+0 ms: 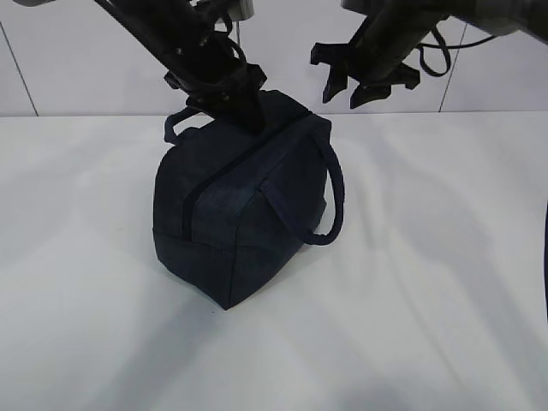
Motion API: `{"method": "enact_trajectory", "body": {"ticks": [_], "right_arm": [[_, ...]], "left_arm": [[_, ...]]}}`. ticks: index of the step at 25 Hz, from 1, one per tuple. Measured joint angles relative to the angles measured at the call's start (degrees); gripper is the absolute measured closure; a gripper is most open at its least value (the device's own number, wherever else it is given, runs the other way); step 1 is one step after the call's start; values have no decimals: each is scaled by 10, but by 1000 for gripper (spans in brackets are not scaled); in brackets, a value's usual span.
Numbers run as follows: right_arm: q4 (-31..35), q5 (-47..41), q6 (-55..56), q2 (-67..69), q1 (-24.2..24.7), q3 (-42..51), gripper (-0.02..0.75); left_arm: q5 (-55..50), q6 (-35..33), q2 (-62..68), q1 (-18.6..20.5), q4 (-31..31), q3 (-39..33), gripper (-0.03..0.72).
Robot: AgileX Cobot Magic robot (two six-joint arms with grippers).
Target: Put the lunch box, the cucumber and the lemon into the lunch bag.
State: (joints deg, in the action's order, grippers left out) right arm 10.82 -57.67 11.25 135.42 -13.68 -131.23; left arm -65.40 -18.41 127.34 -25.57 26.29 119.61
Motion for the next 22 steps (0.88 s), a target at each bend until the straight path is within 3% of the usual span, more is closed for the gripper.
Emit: {"method": "enact_trajectory", "body": {"ticks": [6, 11, 17, 22], "right_arm": [[-44, -118, -4, 0, 0, -88, 360], [-70, -135, -10, 0, 0, -126, 360], [-53, -141, -38, -25, 0, -118, 360], [-43, -142, -69, -122, 0, -27, 360]], "left_arm": [[-40, 22, -13, 5, -41, 0, 356], [-52, 52, -43, 14, -83, 0, 322], [-54, 102, -76, 19, -124, 0, 315], [-57, 132, -122, 19, -158, 0, 316]]}}
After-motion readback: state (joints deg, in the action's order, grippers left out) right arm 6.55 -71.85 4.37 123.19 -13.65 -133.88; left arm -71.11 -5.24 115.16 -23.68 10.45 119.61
